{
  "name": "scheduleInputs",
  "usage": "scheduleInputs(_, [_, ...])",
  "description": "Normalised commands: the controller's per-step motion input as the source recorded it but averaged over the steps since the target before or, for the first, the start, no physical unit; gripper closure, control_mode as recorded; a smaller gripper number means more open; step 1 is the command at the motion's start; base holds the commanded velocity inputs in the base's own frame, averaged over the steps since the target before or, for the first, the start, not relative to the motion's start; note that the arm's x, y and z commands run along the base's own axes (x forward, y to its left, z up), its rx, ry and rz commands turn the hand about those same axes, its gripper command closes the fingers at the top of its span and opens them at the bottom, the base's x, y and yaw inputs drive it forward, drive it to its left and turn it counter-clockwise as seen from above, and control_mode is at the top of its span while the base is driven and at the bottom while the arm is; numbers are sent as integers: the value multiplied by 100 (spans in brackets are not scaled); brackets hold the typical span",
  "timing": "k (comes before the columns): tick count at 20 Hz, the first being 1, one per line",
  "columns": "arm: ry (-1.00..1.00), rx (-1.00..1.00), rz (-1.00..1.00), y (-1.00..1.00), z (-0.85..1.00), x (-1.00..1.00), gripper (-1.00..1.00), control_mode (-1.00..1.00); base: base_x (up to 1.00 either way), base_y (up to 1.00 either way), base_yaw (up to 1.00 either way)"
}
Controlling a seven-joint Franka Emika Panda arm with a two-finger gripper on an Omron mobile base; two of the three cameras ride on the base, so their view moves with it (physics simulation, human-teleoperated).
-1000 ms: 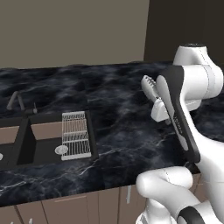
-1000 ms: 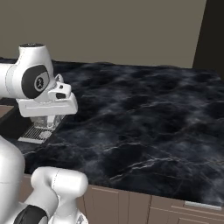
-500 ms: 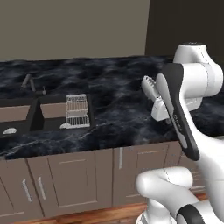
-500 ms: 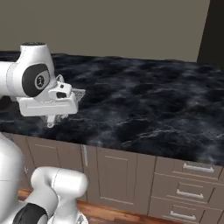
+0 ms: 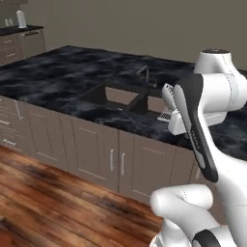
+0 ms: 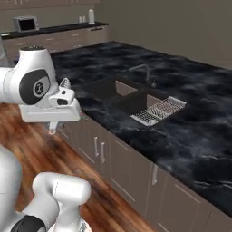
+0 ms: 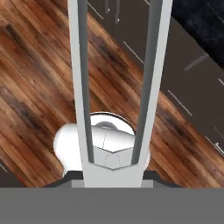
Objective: Pick up the tongs from the counter and place them near the plate next to the oven.
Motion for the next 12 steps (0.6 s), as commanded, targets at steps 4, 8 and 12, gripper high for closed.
scheduleInputs(4, [0, 0, 0, 0, 0, 0, 100, 100, -4, 1, 99])
scheduleInputs(8, [0, 0, 0, 0, 0, 0, 100, 100, 41, 4, 78])
scheduleInputs(12, [0, 0, 0, 0, 0, 0, 100, 100, 89, 15, 31])
